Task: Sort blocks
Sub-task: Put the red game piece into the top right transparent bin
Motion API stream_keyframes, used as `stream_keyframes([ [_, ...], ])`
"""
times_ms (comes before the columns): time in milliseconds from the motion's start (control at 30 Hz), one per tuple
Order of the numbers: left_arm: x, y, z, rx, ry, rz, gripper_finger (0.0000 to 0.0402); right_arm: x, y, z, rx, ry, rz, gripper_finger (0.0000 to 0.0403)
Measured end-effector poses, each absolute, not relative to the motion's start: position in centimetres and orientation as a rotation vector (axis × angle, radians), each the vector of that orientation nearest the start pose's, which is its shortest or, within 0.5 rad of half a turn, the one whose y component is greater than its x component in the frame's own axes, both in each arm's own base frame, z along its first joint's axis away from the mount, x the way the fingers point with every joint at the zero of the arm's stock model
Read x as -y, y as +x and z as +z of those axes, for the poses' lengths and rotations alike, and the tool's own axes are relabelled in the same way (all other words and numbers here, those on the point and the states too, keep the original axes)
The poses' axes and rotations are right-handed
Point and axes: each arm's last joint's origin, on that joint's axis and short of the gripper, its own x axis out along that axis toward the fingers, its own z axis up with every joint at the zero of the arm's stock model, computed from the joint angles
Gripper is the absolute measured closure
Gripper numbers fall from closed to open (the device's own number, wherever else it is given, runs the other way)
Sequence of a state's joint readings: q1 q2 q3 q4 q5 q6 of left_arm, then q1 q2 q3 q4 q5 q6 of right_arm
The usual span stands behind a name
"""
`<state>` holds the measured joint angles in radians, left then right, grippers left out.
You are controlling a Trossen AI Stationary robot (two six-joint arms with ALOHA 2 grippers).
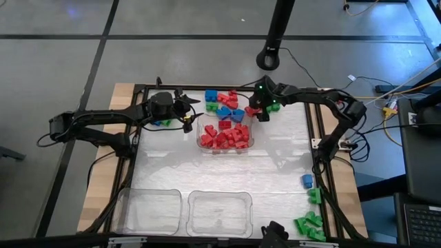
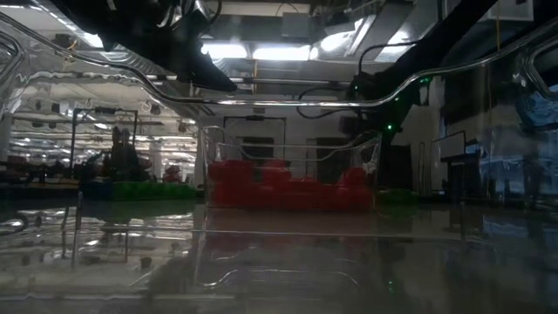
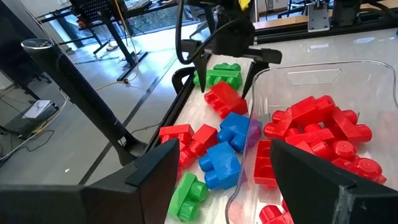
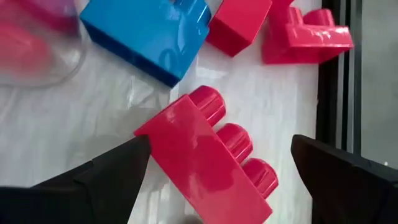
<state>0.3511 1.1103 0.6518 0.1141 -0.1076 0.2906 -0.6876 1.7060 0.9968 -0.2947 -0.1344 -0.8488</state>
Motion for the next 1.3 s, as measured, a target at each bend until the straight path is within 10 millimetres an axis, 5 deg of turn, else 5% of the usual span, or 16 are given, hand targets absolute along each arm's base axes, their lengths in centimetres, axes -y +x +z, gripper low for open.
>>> stream_keyframes([
  [333,-8.5,22.4,25.3,-0.408,0.241,0.401,0.0160,20.8,26.0,15.6,-1.096,-0.341,-0.030,0.0010],
  [667,-8.5,22.4,25.3,-0.408,0.241,0.401,0.0160,21.7,27.0,17.5,-1.026,-0.395,-0.071,0.0010],
  [1067,-8.5,22.4,25.2,-0.417,0.239,0.399,0.0160,22.0,27.3,14.3,-1.110,-0.318,-0.045,0.0010],
  [1300,-8.5,22.4,25.2,-0.417,0.239,0.399,0.0160,22.1,27.4,14.5,-1.141,-0.350,-0.095,0.0010],
])
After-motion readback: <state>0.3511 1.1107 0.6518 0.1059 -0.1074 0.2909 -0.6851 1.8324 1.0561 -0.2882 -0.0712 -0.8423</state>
